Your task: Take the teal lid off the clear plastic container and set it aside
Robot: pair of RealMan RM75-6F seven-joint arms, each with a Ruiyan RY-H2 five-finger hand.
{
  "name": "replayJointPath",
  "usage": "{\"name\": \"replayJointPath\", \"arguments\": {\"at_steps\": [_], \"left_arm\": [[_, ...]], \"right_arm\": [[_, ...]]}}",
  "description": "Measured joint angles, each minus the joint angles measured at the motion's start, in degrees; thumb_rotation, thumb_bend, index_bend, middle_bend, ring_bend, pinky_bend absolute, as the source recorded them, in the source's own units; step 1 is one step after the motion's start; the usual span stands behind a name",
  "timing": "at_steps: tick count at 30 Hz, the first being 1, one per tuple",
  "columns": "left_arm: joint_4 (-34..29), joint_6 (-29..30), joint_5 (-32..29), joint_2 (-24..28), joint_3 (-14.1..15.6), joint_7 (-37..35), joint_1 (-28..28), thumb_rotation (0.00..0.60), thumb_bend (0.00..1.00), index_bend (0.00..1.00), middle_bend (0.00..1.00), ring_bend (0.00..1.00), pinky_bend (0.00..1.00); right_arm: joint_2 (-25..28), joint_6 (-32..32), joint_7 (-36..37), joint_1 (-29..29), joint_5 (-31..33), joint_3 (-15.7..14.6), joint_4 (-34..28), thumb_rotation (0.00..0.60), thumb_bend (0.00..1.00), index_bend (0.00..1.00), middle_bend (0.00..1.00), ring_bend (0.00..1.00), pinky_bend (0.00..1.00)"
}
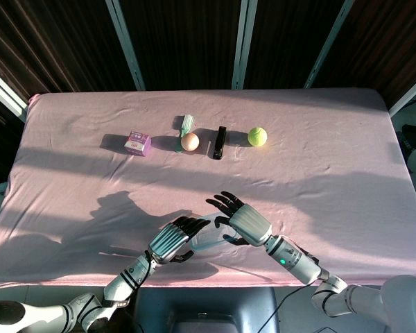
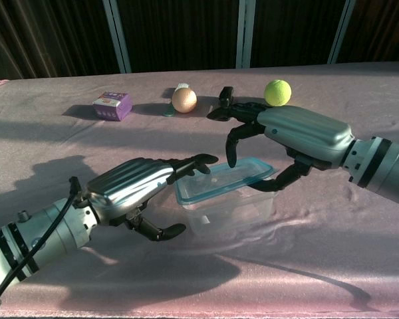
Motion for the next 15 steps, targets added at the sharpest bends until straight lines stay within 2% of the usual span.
{"name": "replayJointPath", "arguments": {"at_steps": [6, 9, 12, 15], "left_arm": [[-0.5, 0.7, 0.3, 0.3, -0.1, -0.2, 0.2, 0.600, 0.30, 0.00, 0.15, 0.35, 0.34], [-0.6, 1.3, 0.6, 0.5, -0.2, -0.6, 0.2, 0.600, 0.30, 0.00, 0.15, 0.31, 0.30], [-0.4, 1.8, 0.8, 0.7, -0.3, -1.3, 0.3, 0.600, 0.30, 0.00, 0.14, 0.22, 0.22], [0.4, 2.6, 1.4, 0.6, -0.3, -2.4, 0.4, 0.600, 0.30, 0.00, 0.09, 0.07, 0.09]], "right_arm": [[-1.9, -0.3, -0.1, 0.5, -0.1, -0.1, 1.7, 0.600, 0.46, 0.67, 0.20, 0.01, 0.03], [-2.6, 0.1, -0.2, 0.7, -0.4, -0.3, 2.3, 0.600, 0.46, 0.72, 0.23, 0.03, 0.04], [-2.9, 1.2, -0.3, 0.6, -0.8, -0.3, 2.8, 0.600, 0.46, 0.75, 0.25, 0.05, 0.06], [-2.9, 2.3, -0.7, 0.4, -1.1, -0.3, 3.1, 0.600, 0.47, 0.78, 0.26, 0.06, 0.07]]}}
